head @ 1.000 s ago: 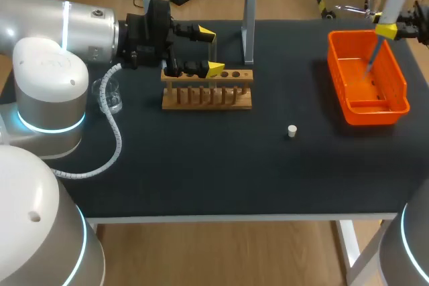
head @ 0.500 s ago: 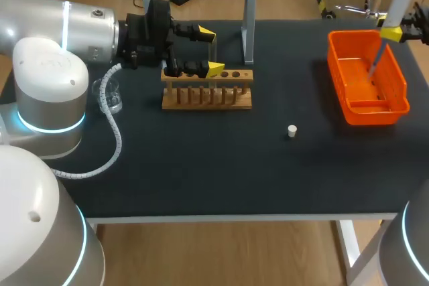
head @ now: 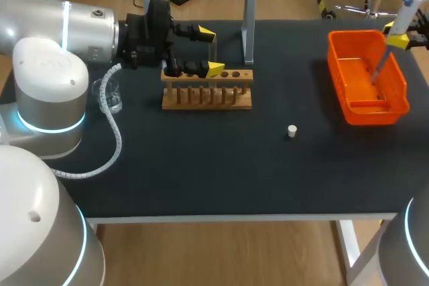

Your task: Invert the test tube, pick up the pipette, mount the tip to pipette, aspirate from beaker and dispense into the tube, eject the tip, return the pipette, and cap with the stopper.

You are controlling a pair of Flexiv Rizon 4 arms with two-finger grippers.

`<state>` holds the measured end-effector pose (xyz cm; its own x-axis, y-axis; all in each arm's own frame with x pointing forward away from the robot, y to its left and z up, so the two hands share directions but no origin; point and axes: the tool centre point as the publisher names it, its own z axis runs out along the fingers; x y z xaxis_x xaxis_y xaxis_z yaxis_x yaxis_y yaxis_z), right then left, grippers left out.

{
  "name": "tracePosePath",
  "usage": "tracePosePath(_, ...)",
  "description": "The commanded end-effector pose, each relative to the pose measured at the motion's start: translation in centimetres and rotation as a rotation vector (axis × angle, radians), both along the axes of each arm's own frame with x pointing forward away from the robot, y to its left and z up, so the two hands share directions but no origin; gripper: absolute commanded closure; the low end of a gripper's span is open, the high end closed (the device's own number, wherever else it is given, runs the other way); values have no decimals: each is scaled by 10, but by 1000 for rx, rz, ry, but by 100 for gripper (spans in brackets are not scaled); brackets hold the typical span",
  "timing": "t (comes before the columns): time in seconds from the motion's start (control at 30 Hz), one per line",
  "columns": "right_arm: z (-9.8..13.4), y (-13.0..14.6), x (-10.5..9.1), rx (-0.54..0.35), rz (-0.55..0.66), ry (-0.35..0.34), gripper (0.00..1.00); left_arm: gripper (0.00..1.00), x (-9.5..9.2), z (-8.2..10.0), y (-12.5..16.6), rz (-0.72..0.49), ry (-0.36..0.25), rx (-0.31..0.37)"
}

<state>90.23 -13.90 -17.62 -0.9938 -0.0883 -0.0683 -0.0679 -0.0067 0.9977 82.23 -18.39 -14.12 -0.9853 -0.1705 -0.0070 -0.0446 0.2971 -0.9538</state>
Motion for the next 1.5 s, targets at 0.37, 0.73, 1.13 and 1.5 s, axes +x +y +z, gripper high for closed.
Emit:
tracePosePath(0.37, -16, -13, -1, -21, 126, 5, 100, 0, 0, -1, 0, 1, -2, -2)
tracePosePath(0.73, -22, -12, -2, -33, 83, 12, 100, 0, 0, -1, 0, 1, -2, -2)
tracePosePath(1.13, -24, -12, -1, -11, 44, 24, 100, 0, 0, -1, 0, 1, -2, -2)
tracePosePath(1.5, -24, -11, -1, -26, 37, 31, 100, 0, 0, -1, 0, 1, -2, -2)
